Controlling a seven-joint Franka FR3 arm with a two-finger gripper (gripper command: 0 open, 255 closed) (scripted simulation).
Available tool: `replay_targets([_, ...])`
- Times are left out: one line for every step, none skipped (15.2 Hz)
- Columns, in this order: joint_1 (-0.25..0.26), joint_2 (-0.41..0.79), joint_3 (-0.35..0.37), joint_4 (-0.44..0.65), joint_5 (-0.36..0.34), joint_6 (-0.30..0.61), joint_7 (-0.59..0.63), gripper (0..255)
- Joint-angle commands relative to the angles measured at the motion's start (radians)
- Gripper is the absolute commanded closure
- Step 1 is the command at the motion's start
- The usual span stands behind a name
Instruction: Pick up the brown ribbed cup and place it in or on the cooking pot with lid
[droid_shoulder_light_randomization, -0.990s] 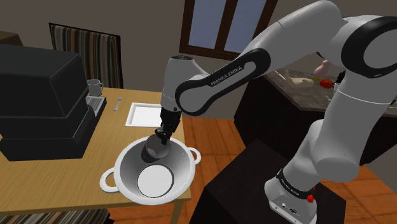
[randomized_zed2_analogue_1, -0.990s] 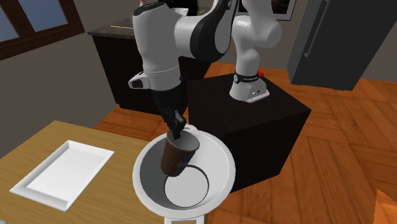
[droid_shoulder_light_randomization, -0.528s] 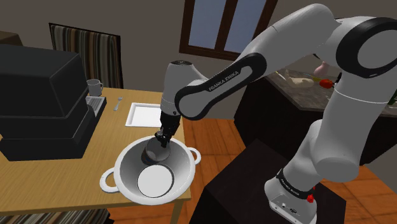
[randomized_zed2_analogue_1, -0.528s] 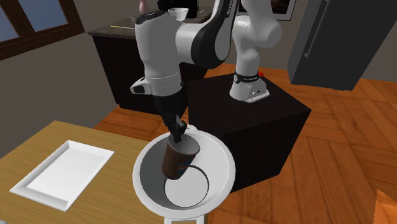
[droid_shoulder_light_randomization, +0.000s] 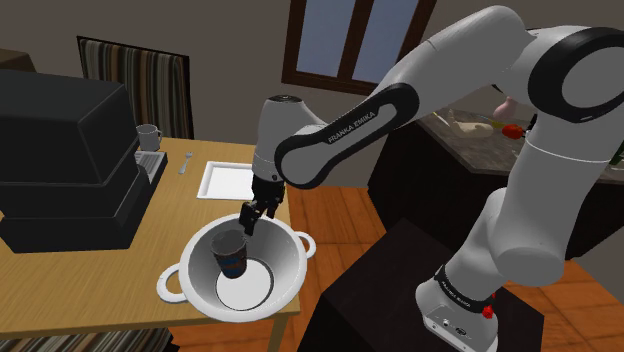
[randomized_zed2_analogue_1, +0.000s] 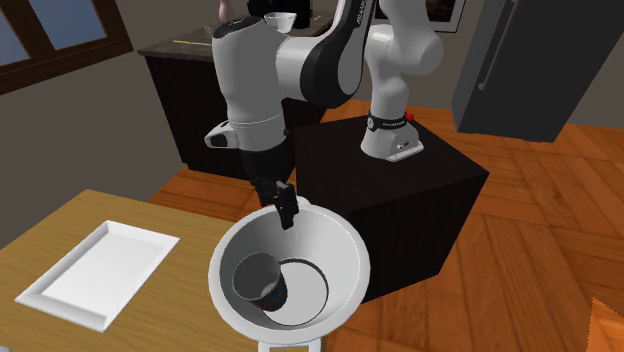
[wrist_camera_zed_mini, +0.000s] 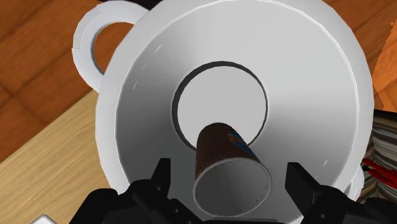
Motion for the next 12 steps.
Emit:
replay_targets([-0.004,-0.026,0.001,0.006,0.006,-0.031,-0.004,0])
replay_targets([-0.009,-0.050,0.001,0.012,0.011,-0.062,-0.008,0])
replay_targets([-0.013,-0.073,0.001,0.021,0.015,-0.094,-0.011,0])
replay_targets([-0.015,-0.091,0.000,0.028,0.019,-0.119,-0.014,0])
replay_targets([-0.015,-0.091,0.000,0.028,0.019,-0.119,-0.014,0])
replay_targets([-0.015,-0.091,0.000,0.028,0.019,-0.119,-0.014,0])
replay_targets([-0.015,-0.091,0.000,0.028,0.019,-0.119,-0.014,0])
replay_targets([-0.015,-0.091,0.000,0.028,0.019,-0.119,-0.014,0])
replay_targets([-0.015,-0.091,0.000,0.028,0.019,-0.119,-0.014,0])
replay_targets([-0.015,-0.091,0.000,0.028,0.019,-0.119,-0.014,0])
replay_targets([-0.015,-0.091,0.000,0.028,0.019,-0.119,-0.014,0])
replay_targets([-0.015,-0.091,0.000,0.028,0.019,-0.119,-0.014,0])
